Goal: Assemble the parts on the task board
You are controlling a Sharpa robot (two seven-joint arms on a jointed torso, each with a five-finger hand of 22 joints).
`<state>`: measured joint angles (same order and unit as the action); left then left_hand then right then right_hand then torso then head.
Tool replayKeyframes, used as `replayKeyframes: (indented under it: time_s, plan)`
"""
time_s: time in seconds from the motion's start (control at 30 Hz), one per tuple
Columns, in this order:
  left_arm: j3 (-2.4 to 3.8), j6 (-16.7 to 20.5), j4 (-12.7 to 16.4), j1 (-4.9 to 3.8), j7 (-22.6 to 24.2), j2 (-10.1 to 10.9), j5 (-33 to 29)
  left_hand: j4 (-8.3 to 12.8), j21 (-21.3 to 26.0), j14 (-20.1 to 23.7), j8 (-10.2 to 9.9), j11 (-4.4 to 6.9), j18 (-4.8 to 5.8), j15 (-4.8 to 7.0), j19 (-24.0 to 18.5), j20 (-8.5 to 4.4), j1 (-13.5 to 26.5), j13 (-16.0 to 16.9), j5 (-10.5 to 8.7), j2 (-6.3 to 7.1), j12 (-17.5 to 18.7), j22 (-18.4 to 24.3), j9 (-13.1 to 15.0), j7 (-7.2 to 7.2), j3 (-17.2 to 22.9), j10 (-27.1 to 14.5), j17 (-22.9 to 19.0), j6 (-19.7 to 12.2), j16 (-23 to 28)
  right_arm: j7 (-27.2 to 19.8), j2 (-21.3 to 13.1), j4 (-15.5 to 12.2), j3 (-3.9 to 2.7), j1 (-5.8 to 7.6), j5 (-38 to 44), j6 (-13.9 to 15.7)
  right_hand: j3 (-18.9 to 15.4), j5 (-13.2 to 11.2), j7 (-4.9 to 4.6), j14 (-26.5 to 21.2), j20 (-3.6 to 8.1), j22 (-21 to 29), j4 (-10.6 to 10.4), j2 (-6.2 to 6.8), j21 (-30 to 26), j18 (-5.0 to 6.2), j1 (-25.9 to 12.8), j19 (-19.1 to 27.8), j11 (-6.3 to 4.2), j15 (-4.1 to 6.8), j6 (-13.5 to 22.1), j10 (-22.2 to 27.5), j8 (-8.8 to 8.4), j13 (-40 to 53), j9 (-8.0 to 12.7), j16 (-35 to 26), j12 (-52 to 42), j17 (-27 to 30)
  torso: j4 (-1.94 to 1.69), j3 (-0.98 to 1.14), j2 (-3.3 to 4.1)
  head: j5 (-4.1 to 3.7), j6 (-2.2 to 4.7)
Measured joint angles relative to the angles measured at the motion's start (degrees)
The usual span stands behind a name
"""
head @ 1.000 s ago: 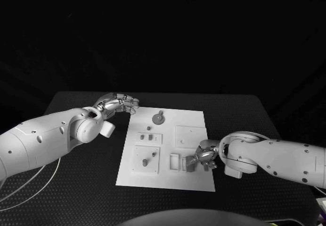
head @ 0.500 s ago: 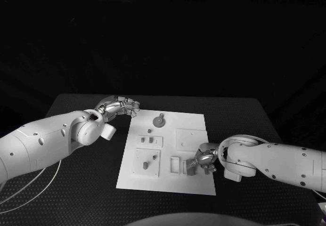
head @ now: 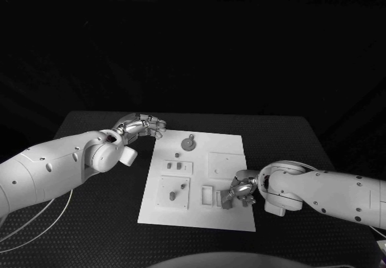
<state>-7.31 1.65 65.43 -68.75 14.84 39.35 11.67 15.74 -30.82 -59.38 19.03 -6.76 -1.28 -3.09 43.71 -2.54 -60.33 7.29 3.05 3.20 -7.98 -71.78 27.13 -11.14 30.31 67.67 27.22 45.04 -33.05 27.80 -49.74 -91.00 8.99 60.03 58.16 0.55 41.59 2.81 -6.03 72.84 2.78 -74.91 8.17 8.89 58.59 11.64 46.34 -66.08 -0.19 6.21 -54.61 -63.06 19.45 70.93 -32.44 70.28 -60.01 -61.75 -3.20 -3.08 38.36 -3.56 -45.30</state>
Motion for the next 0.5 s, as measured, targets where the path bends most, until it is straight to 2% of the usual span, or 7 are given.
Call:
replayKeyframes:
  time_s: [0.13, 0.2, 0.33, 0.4, 0.5]
  plan:
    - [0.00, 0.0, 0.0, 0.00, 0.0, 0.0, 0.0, 0.0, 0.0, 0.0, 0.0, 0.00, 0.00, 0.00, 0.0, 0.00, 0.0, 0.0, 0.00, 0.00, 0.0, 0.0, 0.0, 0.00, 0.0, 0.0, 0.0, 0.0, 0.2, 0.2, 0.2, 0.1, 0.01, 0.00, 0.0, 0.2, -0.2, 0.0, -0.04, 0.0, -0.03, 0.0, 0.2, 0.23, 0.0, 0.00, -0.2, 0.0, 0.00, 0.00, -0.1, 0.0, 0.09, 0.0, -0.2, 0.0, 0.0, -0.1, -0.01, 0.01, 0.00, 0.05, -0.11]
    - [0.00, 0.0, 0.0, 0.00, 0.0, 0.0, 0.0, 0.0, 0.0, 0.0, 0.0, 0.00, 0.00, 0.00, 0.0, 0.00, 0.0, 0.0, 0.00, 0.00, 0.0, -0.1, 0.0, 0.00, 0.0, 0.0, 0.0, 0.0, 0.2, 0.5, 0.3, 0.1, 0.05, 0.00, 0.1, 0.4, -0.4, 0.0, -0.04, 0.0, -0.45, 0.0, 0.0, 1.46, 0.2, 0.20, -1.5, -0.1, 0.00, -0.01, -0.3, 0.0, 0.19, 0.0, -0.2, 0.0, 0.0, -0.1, -0.01, 0.01, 0.00, 0.06, -0.15]
    - [0.00, 0.0, 0.0, 0.00, 0.0, 0.0, 0.0, 0.0, 0.0, 0.0, 0.0, 0.00, 0.00, 0.00, 0.0, 0.00, 0.0, 0.0, 0.00, 0.00, 0.0, -0.1, 0.0, 0.00, 0.0, 0.0, 0.1, 0.0, 0.2, 1.1, 0.6, 0.1, 0.10, -0.02, 0.3, 0.9, -0.2, 0.0, 0.00, 0.0, -0.52, 0.0, -1.6, 3.85, 0.2, 0.37, -3.4, -0.1, -0.07, 0.03, -0.5, -0.1, 0.52, 0.0, -0.2, -0.2, 0.0, -0.2, 0.00, -0.02, 0.01, 0.07, -0.21]
    - [0.00, 0.0, 0.0, 0.00, 0.0, 0.0, 0.0, 0.0, 0.0, 0.0, 0.0, 0.00, 0.00, 0.00, 0.0, 0.00, 0.0, 0.0, 0.00, 0.00, 0.0, -0.1, 0.0, 0.00, 0.0, 0.0, 0.1, 0.0, 0.2, 1.4, 0.7, 0.1, 0.12, -0.02, 0.4, 1.1, -0.1, 0.0, -0.02, 0.2, -0.52, 0.0, -2.0, 4.42, 0.2, 0.39, -3.8, -0.1, -0.13, 0.19, -0.6, -0.3, 0.51, 0.0, -0.2, -0.2, 0.0, -0.3, 0.01, -0.02, 0.01, 0.07, -0.23]
    - [0.00, 0.0, 0.0, 0.00, 0.0, 0.0, 0.0, 0.0, 0.0, 0.0, 0.0, 0.00, 0.00, 0.00, 0.0, 0.00, 0.0, 0.0, 0.00, 0.00, 0.0, 0.0, 0.0, 0.00, 0.0, 0.0, 0.1, 0.0, 0.2, 1.8, 1.0, 0.0, 0.12, -0.06, 0.6, 1.6, 0.0, 0.0, 0.07, 0.3, -0.52, 0.0, -2.3, 4.62, 0.2, 0.41, -4.0, -0.1, -0.13, 0.12, -0.7, -0.3, 0.51, 0.0, -0.2, -0.2, 0.0, -0.3, 0.01, -0.02, 0.01, 0.24, -0.39]
